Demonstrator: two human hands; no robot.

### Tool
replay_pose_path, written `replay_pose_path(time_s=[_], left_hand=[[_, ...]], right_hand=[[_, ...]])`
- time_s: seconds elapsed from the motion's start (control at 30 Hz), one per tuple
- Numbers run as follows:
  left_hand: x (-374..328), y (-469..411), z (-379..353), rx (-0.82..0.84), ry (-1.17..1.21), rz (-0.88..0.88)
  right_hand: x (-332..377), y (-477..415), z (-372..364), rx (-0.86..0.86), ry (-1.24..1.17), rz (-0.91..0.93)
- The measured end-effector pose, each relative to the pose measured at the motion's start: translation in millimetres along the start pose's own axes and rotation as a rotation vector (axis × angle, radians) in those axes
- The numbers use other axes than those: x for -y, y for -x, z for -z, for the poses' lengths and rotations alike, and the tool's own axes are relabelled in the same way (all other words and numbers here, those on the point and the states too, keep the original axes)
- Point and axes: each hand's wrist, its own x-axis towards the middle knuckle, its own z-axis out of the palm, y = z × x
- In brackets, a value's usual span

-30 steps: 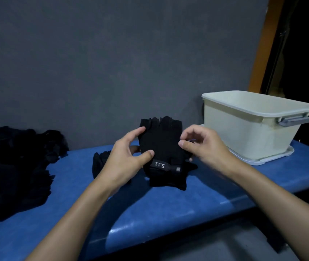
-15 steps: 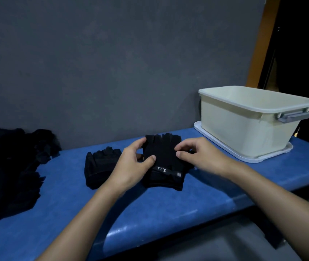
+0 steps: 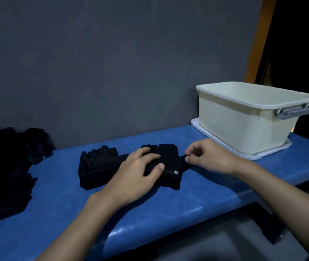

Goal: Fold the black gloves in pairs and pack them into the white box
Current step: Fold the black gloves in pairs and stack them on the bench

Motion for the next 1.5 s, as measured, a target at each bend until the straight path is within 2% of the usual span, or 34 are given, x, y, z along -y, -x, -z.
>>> replay_pose_path(time_s=[0.1, 0.2, 0.33, 0.5, 0.63, 0.93, 1.1, 1.23, 1.33, 1.4, 1.5], left_hand=[[-2, 3, -2, -0.004, -0.044, -0.004], [-4, 4, -2, 0.005, -0.101, 0.002], [-3, 5, -1, 0.018, -0.098, 0.0], [-1, 0, 8, -0.022, -0.05, 0.001], [4, 1, 13, -0.02, -0.156, 0.028], [11, -1, 12, -0.037, -0.22, 0.011], [10, -3, 11, -0.03, -0.184, -0.008], [12, -3, 15, -0.076, -0.02, -0.025], [16, -4, 26, -0.077, 0.109, -0.088], [19, -2, 33, -0.007, 0.125, -0.146], [22, 3, 36, 0.106, 0.076, -0.178]], right_hand=[[3, -2, -2, -0.066, -0.004, 0.038], [0, -5, -3, -0.12, 0.077, 0.002], [-4, -5, -4, -0.041, 0.146, -0.087], [4, -5, -11, -0.12, -0.006, 0.035], [11, -3, -20, -0.024, 0.082, 0.053], [11, -5, -21, -0.11, 0.007, 0.118], [9, -1, -24, 0.002, 0.081, 0.033], [12, 2, -18, -0.081, 0.053, 0.144], [27, 17, -11, 0.09, -0.087, 0.255], [30, 25, -12, 0.203, -0.004, 0.266], [26, 27, -16, 0.187, 0.119, 0.278]])
